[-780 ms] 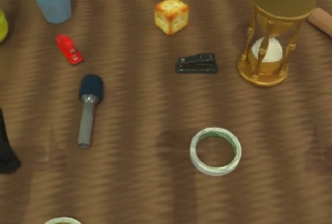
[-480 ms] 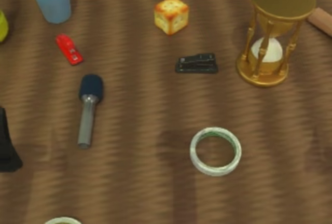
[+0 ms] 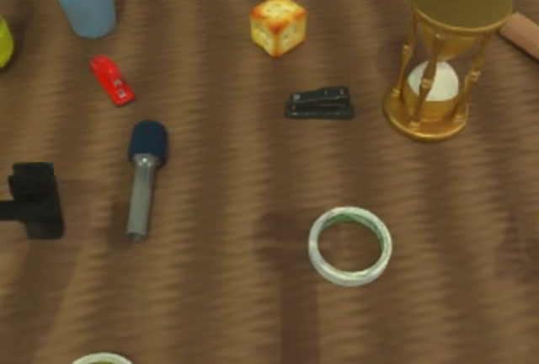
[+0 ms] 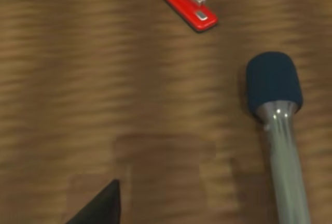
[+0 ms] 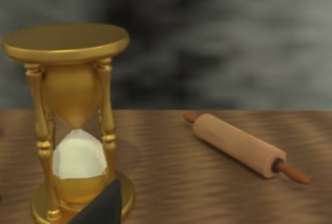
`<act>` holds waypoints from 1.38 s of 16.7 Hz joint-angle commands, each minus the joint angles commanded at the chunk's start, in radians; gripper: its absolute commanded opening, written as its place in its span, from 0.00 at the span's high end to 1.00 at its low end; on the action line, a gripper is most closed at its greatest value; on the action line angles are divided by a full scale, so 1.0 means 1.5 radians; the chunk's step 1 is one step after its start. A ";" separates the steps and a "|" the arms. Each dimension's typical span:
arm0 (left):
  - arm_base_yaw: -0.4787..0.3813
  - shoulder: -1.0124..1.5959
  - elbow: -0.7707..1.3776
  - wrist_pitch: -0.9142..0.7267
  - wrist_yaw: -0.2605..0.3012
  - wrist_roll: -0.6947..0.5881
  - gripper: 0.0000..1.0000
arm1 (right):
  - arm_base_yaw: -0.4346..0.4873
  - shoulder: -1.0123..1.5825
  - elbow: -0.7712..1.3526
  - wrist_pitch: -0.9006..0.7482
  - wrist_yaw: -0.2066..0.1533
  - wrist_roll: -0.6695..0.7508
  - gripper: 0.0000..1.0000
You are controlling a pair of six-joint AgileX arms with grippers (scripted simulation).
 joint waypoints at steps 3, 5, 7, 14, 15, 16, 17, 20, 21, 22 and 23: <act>-0.039 0.206 0.145 -0.095 -0.006 -0.037 0.00 | 0.000 0.000 0.000 0.000 0.000 0.000 0.00; -0.065 0.339 0.241 -0.155 -0.009 -0.061 0.00 | 0.000 0.000 0.000 0.000 0.000 0.000 0.00; -0.090 0.460 0.329 -0.212 -0.013 -0.082 0.00 | 0.000 0.000 0.000 0.000 0.000 0.000 0.00; -0.147 0.733 0.519 -0.368 -0.025 -0.132 0.00 | 0.000 0.000 0.000 0.000 0.000 0.000 0.00; -0.150 0.747 0.528 -0.378 -0.026 -0.135 0.00 | 0.000 0.000 0.000 0.000 0.000 0.000 0.00; -0.151 0.755 0.533 -0.384 -0.027 -0.137 0.00 | 0.000 0.000 0.000 0.000 0.000 0.000 0.00; -0.151 0.756 0.534 -0.385 -0.027 -0.137 0.00 | 0.000 0.000 0.000 0.000 0.000 0.000 0.00; -0.151 0.756 0.534 -0.385 -0.027 -0.137 0.00 | 0.000 0.000 0.000 0.000 0.000 0.000 0.00; -0.148 0.755 0.532 -0.383 -0.027 -0.136 0.00 | 0.000 0.000 0.000 0.000 0.000 0.000 0.00; -0.148 0.756 0.531 -0.381 -0.027 -0.136 0.00 | 0.000 0.000 0.000 0.000 0.000 0.000 0.00; -0.148 0.761 0.526 -0.372 -0.027 -0.135 0.00 | 0.000 0.000 0.000 0.000 0.000 0.000 0.00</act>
